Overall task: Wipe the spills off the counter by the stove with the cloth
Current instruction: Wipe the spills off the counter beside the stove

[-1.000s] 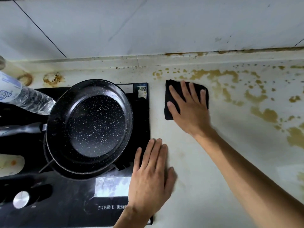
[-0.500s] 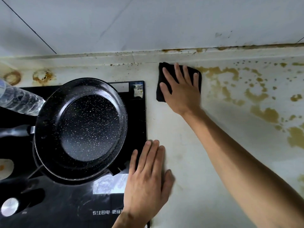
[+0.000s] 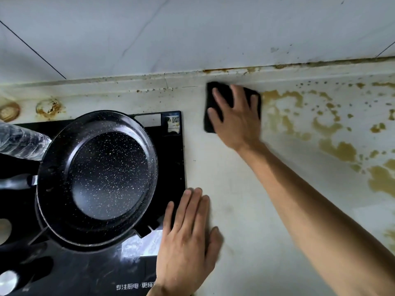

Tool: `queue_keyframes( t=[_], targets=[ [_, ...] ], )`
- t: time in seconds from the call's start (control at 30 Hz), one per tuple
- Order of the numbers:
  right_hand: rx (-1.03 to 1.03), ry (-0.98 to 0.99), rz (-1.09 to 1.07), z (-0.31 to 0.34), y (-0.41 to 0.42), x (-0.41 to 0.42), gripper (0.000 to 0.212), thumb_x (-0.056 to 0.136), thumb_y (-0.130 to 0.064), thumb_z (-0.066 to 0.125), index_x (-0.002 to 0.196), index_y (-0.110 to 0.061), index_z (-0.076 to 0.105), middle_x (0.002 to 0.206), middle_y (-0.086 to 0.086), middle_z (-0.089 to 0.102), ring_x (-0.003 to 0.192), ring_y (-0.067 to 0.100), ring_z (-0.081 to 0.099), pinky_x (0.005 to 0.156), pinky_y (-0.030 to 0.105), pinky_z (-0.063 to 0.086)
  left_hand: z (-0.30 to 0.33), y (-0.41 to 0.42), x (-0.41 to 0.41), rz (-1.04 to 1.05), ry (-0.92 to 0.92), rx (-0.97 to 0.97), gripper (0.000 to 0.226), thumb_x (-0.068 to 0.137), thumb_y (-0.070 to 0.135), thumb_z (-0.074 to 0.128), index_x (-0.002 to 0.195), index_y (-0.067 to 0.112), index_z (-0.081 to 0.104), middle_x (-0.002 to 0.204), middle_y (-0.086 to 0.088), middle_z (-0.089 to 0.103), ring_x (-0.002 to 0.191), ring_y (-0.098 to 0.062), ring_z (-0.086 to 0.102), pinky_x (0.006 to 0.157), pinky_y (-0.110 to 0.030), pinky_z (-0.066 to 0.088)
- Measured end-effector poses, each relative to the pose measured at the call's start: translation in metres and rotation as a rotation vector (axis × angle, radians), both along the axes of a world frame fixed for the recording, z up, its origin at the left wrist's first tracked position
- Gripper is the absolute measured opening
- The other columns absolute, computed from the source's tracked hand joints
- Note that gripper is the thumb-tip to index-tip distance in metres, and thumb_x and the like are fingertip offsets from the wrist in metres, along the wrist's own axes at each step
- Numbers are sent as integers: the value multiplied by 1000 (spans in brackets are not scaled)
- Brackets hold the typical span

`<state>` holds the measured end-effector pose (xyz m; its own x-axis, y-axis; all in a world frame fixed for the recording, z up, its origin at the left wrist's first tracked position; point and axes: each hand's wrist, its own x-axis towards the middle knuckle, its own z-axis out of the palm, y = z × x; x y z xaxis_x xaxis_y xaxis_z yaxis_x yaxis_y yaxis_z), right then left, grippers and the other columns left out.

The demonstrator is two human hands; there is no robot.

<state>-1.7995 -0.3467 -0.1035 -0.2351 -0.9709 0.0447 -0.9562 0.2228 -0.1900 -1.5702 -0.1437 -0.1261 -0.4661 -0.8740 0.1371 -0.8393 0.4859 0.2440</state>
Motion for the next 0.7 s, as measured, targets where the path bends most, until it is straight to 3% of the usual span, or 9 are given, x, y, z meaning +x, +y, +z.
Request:
queue_keyframes(
  t=[0.07, 0.2, 0.3, 0.47, 0.7],
  targets=[
    [9, 34, -81, -1, 16, -32, 63, 106, -59, 34, 163, -31, 38, 166, 15, 35, 156, 30, 29, 127, 59, 18, 0, 0, 0, -1, 3, 8, 76, 90, 44, 66, 158, 15, 49, 175, -1, 34, 164, -21, 28, 133, -51, 20],
    [62, 18, -113, -2, 70, -51, 66, 107, -59, 23, 166, -32, 28, 173, 14, 24, 162, 33, 17, 130, 59, 9, 1, 1, -1, 7, 13, 13, 74, 91, 43, 64, 158, 14, 48, 175, -1, 33, 165, -21, 26, 134, -51, 17],
    [68, 46, -8, -3, 85, -20, 65, 106, -55, 28, 166, -32, 30, 174, 13, 24, 163, 33, 18, 130, 58, 7, 0, 1, -1, 8, 13, 19, 75, 91, 44, 63, 158, 15, 47, 175, -1, 33, 165, -21, 27, 133, -52, 19],
    [121, -5, 138, 0, 34, -28, 63, 108, -60, 25, 167, -41, 18, 178, 2, 10, 165, 23, 4, 132, 53, 0, -1, -1, 1, 4, 17, 16, 74, 92, 45, 62, 159, 16, 46, 175, 1, 32, 164, -20, 27, 133, -52, 20],
    [141, -31, -156, 2, 68, -96, 63, 110, -59, 21, 169, -37, 12, 179, 6, 5, 165, 25, 2, 132, 55, -1, -3, -1, 2, -4, 6, 23, 73, 96, 46, 57, 162, 18, 41, 177, 3, 27, 165, -20, 25, 134, -49, 14]
  ],
)
